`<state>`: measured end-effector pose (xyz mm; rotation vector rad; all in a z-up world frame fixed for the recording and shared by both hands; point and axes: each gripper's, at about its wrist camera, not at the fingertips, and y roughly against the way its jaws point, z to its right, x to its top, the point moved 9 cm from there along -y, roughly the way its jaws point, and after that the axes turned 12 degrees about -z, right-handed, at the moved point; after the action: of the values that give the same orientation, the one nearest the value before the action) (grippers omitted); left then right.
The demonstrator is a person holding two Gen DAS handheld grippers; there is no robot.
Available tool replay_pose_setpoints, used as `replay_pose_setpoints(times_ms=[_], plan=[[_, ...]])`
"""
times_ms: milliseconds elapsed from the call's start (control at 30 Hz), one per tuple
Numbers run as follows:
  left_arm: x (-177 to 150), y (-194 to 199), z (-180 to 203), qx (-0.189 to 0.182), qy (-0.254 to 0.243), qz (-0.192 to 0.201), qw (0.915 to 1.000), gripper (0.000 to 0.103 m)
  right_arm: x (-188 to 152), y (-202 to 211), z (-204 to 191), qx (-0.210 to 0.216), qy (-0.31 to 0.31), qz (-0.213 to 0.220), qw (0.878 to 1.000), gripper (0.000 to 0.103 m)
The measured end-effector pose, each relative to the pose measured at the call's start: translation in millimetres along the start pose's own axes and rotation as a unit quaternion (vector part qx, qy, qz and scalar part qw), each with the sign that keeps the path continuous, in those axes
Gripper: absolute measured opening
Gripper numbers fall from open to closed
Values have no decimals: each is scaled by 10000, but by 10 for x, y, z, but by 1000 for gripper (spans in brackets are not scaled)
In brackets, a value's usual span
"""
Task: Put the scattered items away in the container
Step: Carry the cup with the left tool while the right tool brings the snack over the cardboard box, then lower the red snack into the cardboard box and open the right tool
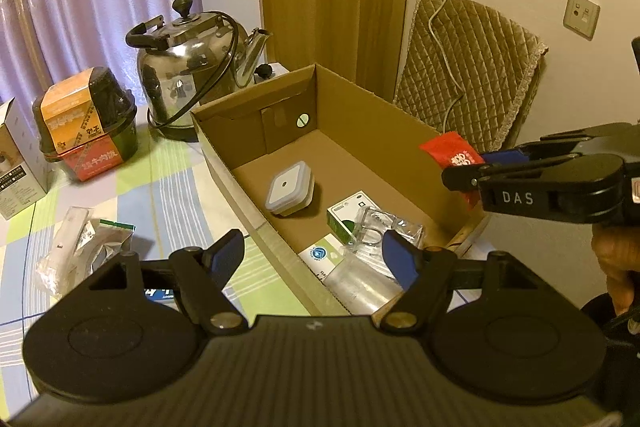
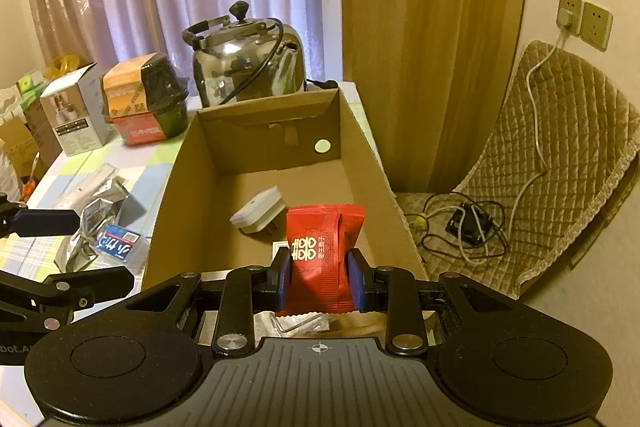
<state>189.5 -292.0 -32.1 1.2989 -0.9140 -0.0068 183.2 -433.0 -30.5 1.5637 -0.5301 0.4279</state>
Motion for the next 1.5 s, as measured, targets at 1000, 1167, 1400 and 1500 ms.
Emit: replay_pose_setpoints(times_ms=[1000, 1167, 1400, 1500], plan=[[-187, 61, -362, 97, 448, -61, 9989, 72, 19, -7, -270, 155, 239, 117, 9995, 103], [-223, 139, -409, 128, 506, -27, 9986, 72, 4, 42, -332, 168, 271, 133, 9994, 103], [-288, 252, -475, 174, 570, 5, 9982, 72, -6, 114, -429, 182, 311, 152, 9992, 103], [-317, 299, -516, 187, 606, 17, 9980, 72, -14, 144, -476, 190, 339, 158, 9991, 103]])
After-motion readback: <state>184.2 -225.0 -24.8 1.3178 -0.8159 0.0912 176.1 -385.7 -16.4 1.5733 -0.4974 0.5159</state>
